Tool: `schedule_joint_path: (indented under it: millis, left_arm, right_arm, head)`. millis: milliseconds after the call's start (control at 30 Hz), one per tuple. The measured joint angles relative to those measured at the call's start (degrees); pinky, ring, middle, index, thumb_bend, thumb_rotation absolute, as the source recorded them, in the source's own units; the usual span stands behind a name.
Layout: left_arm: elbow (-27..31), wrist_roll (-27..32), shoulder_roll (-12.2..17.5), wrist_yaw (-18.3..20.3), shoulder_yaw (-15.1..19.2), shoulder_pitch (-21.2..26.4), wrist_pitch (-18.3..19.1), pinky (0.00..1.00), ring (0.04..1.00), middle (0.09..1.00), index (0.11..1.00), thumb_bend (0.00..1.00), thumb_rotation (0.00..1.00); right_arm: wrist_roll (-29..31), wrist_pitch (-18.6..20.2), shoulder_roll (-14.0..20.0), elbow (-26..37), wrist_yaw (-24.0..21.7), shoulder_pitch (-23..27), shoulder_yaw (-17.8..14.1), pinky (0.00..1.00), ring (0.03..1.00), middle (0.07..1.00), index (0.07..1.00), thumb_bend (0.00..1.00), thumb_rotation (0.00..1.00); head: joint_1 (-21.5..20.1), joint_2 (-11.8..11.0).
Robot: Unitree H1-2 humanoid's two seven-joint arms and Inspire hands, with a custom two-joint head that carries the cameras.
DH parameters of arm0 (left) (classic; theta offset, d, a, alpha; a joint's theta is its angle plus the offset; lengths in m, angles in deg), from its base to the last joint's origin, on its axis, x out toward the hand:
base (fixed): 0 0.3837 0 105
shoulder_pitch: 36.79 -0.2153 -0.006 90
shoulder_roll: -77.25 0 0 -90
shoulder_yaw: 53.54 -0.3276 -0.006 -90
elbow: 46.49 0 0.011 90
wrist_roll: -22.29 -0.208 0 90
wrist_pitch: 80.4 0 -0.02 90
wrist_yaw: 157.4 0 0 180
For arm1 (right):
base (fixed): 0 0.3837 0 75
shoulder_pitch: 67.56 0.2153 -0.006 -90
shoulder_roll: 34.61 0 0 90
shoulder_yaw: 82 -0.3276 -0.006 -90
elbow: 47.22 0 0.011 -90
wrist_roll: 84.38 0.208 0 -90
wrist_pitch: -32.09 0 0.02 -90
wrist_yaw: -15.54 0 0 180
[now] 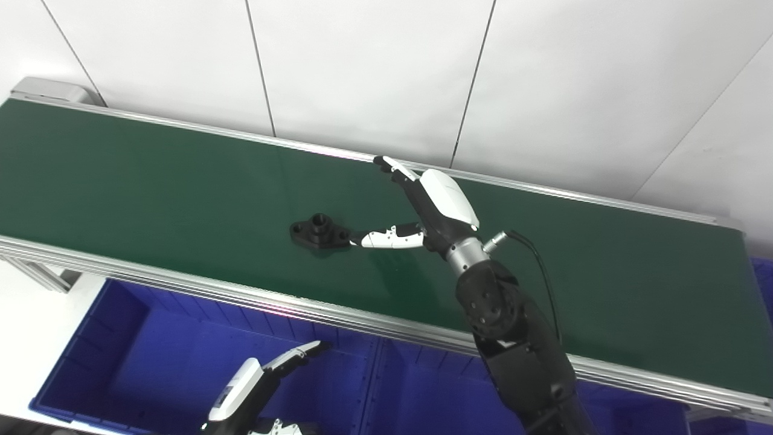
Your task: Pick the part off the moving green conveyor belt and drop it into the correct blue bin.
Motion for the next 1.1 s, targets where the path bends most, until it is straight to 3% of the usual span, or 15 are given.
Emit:
schedule_joint_path:
  millis: [367,600,1100]
  left_arm:
    - [-1.7,0.0,-1.1,-0.1,-0.8,1.1,0.0,0.77,0.834,0.866,0.858,0.82,0.88]
    - [-1.9,-0.7,-1.1,-0.9,-1.7,1.5,0.0,0.78,0.839,0.869,0.858,0.82,0.88]
    - [-1.8,-0.7,-1.1,-4.7,-3.7,1.6,0.0,0.75,0.825,0.857,0.845,0.82,0.87]
  right_arm:
    - [-1.8,0.0,0.4,-8.5,0.3,3.9,2.9,0.84,0.865,0.88,0.906,0.79,0.38]
    - [-2.4,-0.1,0.4,-14.2,1.7,5.7,4.6,0.82,0.851,0.874,0.904,0.79,0.4]
    - [-3.0,-0.3,0.0,-20.6,5.7,8.3,8.2,0.79,0.832,0.863,0.885,0.8,0.35]
  head:
    - [-1.6,-0.8]
    - [-1.9,-1.0]
    - [-2.3,-0.4]
